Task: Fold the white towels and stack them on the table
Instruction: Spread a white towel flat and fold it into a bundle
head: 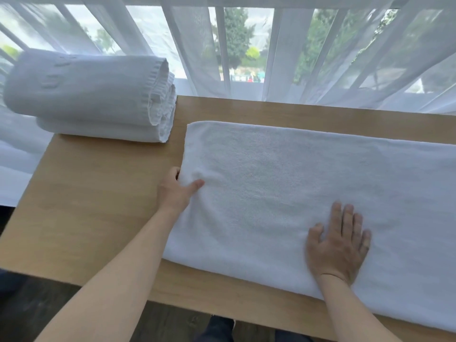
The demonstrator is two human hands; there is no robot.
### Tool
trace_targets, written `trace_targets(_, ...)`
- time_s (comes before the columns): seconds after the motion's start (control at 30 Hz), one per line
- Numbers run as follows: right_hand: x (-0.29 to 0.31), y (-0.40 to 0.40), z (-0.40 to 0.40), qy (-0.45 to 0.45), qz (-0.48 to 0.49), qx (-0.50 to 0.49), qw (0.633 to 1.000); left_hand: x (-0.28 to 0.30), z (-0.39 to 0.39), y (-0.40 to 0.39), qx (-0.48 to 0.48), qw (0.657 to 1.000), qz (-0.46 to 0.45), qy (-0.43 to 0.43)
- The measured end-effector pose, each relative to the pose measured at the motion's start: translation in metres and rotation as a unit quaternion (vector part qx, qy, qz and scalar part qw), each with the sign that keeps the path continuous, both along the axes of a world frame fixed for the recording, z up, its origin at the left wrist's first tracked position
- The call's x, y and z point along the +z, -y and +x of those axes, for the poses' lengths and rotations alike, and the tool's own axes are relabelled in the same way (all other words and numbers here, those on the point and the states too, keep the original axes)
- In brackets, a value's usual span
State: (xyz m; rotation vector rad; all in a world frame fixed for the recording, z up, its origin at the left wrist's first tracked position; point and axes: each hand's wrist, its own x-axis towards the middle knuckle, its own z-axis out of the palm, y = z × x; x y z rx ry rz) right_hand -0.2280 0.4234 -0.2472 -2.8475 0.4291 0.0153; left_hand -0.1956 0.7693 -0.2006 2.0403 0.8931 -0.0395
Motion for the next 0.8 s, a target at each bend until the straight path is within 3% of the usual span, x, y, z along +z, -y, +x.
trace_targets(0.27, 0.0, -0.001, 0.0, 0.008, -0.006, -0.003, 1.0, 0.001, 0.007, -0.008, -0.045, 0.999, -0.019, -0.005)
trace_targets(0.47, 0.002, -0.002, 0.0, 0.003, -0.01, -0.003, 1.0, 0.006, 0.009, -0.021, -0.069, 0.994, -0.081, -0.018)
trace_targets(0.67, 0.003, -0.003, 0.0, 0.013, -0.009, -0.003, 1.0, -0.003, 0.015, -0.032, -0.021, 0.996, -0.089, -0.003)
trace_targets(0.8, 0.003, -0.003, 0.0, 0.02, -0.006, -0.004, 1.0, -0.006, 0.02, -0.015, 0.012, 0.999, -0.047, 0.019)
